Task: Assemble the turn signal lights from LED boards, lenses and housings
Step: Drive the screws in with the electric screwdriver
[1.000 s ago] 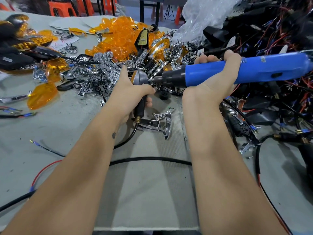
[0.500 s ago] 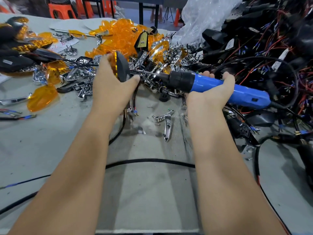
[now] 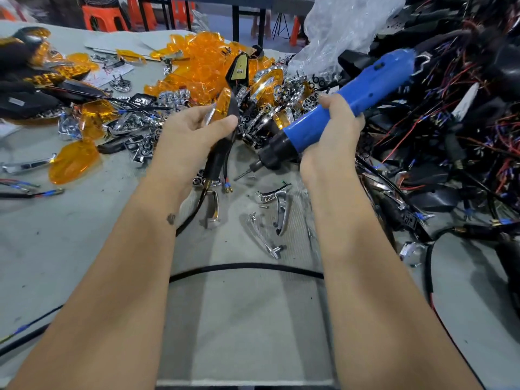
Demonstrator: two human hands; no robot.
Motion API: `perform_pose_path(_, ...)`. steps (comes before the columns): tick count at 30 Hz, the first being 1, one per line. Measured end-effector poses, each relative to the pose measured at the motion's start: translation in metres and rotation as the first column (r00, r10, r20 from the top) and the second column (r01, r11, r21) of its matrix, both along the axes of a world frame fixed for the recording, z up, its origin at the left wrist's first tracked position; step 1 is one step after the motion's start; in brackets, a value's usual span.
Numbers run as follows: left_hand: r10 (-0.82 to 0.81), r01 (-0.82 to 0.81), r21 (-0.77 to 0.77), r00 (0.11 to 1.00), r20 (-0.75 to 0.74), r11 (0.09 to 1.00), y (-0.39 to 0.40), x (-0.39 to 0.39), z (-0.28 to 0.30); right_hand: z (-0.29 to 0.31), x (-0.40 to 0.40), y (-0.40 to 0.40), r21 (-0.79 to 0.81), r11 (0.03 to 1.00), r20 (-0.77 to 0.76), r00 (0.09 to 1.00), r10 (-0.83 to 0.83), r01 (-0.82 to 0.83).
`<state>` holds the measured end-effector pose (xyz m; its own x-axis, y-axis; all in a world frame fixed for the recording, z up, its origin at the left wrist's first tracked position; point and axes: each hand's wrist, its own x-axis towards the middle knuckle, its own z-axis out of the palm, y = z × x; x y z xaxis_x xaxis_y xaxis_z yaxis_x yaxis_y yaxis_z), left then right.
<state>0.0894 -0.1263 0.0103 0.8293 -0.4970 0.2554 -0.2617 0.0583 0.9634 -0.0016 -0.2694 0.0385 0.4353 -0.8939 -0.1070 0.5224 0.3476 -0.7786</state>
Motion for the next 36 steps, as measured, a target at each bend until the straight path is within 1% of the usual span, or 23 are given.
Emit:
perform_pose_path(3, -0.024, 0.021, 0.039, 0.998, 0.06, 0.999, 0.0, -0.006, 0.002, 0.0, 0.002, 0.001, -0.081, 0.996, -0.004, 1.0, 0.028, -0.028)
perform_pose_path(5, -0.019, 0.016, 0.059, 0.998, 0.061, 0.998, -0.001, -0.007, 0.001, -0.002, 0.003, 0.0, -0.154, 0.986, -0.029, 0.998, 0.056, -0.059)
perform_pose_path(6, -0.025, 0.021, 0.067, 0.998, 0.057, 0.998, -0.001, -0.007, 0.002, -0.004, 0.003, -0.002, -0.199, 0.975, -0.07, 0.994, 0.082, -0.094)
perform_pose_path(8, -0.039, 0.034, 0.083, 0.997, 0.066, 0.996, -0.002, -0.007, 0.001, -0.006, 0.001, -0.002, -0.345, 0.92, -0.275, 0.957, 0.088, -0.184)
perform_pose_path(9, -0.047, 0.04, 0.093, 0.996, 0.078, 0.995, -0.002, -0.008, 0.001, -0.007, 0.001, -0.001, -0.423, 0.873, -0.402, 0.914, 0.059, -0.242)
perform_pose_path(10, -0.054, 0.045, 0.097, 0.995, 0.086, 0.994, -0.002, -0.009, 0.001, -0.008, 0.001, 0.001, -0.497, 0.819, -0.506, 0.862, -0.004, -0.288)
perform_pose_path(11, -0.062, 0.055, 0.092, 0.994, 0.085, 0.994, -0.002, -0.011, 0.002, -0.009, 0.002, 0.002, -0.572, 0.756, -0.577, 0.811, -0.096, -0.318)
perform_pose_path(12, -0.071, 0.064, 0.084, 0.994, 0.081, 0.994, -0.003, -0.011, 0.001, -0.01, 0.003, 0.004, -0.644, 0.686, -0.614, 0.764, -0.198, -0.34)
perform_pose_path(14, -0.067, 0.063, 0.061, 0.996, 0.061, 0.996, -0.004, -0.011, 0.001, -0.012, 0.004, 0.012, -0.749, 0.533, -0.625, 0.687, -0.371, -0.393)
perform_pose_path(15, -0.058, 0.056, 0.048, 0.997, 0.044, 0.997, -0.004, -0.01, 0.001, -0.013, 0.005, 0.017, -0.78, 0.467, -0.611, 0.666, -0.428, -0.416)
perform_pose_path(17, -0.026, 0.024, 0.038, 0.998, 0.055, 0.999, -0.005, -0.007, 0.0, -0.016, 0.007, 0.026, -0.83, 0.359, -0.558, 0.664, -0.499, -0.428)
perform_pose_path(19, -0.002, -0.004, 0.046, 0.992, 0.127, 0.999, -0.005, -0.008, 0.001, -0.018, 0.009, 0.032, -0.87, 0.296, -0.493, 0.698, -0.519, -0.394)
perform_pose_path(21, -0.003, -0.007, 0.049, 0.977, 0.212, 0.999, -0.004, -0.011, 0.002, -0.016, 0.009, 0.037, -0.873, 0.295, -0.486, 0.737, -0.469, -0.388)
perform_pose_path(22, 0.001, -0.013, 0.045, 0.962, 0.274, 0.999, -0.003, -0.013, 0.003, -0.015, 0.009, 0.039, -0.854, 0.323, -0.514, 0.754, -0.409, -0.407)
perform_pose_path(24, 0.001, -0.017, 0.037, 0.92, 0.393, 0.999, -0.001, -0.018, 0.005, -0.012, 0.009, 0.04, -0.787, 0.427, -0.577, 0.777, -0.252, -0.446)
perform_pose_path(26, 0.001, -0.024, 0.047, 0.901, 0.435, 0.999, -0.003, -0.017, 0.004, -0.01, 0.007, 0.038, -0.736, 0.508, -0.578, 0.806, -0.127, -0.448)
perform_pose_path(29, 0.027, -0.086, 0.129, 0.915, 0.402, 0.988, -0.005, -0.017, -0.001, -0.008, 0.004, 0.034, -0.681, 0.603, -0.495, 0.868, 0.038, -0.415)
perform_pose_path(31, 0.041, -0.095, 0.138, 0.937, 0.346, 0.986, -0.005, -0.018, -0.004, -0.008, 0.003, 0.033, -0.656, 0.636, -0.45, 0.887, 0.103, -0.406)
perform_pose_path(33, 0.022, -0.07, 0.158, 0.957, 0.288, 0.985, -0.006, -0.014, -0.003, -0.008, 0.003, 0.034, -0.65, 0.644, -0.423, 0.896, 0.134, -0.403)
perform_pose_path(35, -0.005, -0.031, 0.234, 0.988, 0.152, 0.972, -0.006, -0.006, 0.005, -0.009, 0.004, 0.034, -0.658, 0.632, -0.419, 0.896, 0.146, -0.41)
perform_pose_path(36, -0.003, -0.019, 0.234, 0.996, 0.094, 0.972, -0.003, -0.001, 0.008, -0.009, 0.003, 0.034, -0.668, 0.616, -0.424, 0.894, 0.146, -0.417)
